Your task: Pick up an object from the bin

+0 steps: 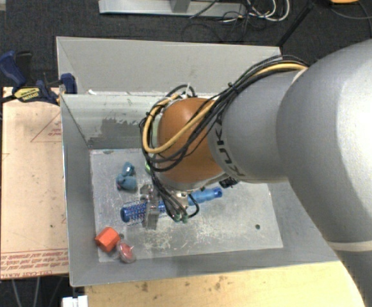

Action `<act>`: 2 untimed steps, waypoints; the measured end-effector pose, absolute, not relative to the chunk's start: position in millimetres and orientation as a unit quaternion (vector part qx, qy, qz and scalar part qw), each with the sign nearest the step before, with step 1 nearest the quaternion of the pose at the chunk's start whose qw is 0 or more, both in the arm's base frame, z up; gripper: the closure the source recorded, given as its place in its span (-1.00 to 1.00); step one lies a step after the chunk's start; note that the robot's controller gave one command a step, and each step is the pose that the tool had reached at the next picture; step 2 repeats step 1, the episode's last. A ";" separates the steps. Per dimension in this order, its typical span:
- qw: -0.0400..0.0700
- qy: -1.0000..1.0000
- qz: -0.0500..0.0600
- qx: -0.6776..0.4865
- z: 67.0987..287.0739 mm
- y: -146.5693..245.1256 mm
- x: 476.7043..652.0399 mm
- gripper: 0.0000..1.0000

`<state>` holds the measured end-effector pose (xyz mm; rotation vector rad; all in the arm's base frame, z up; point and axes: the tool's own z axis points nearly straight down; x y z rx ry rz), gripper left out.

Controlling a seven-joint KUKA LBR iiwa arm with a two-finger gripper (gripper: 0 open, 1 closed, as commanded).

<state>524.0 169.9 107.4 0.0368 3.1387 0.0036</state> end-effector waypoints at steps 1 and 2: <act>0.000 1.000 0.001 0.012 123.0 170.4 524.2 1.00; 0.000 1.000 0.001 0.012 123.0 170.4 524.2 1.00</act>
Offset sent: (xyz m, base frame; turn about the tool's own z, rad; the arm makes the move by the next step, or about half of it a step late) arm 0.0000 0.0001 0.0159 0.0000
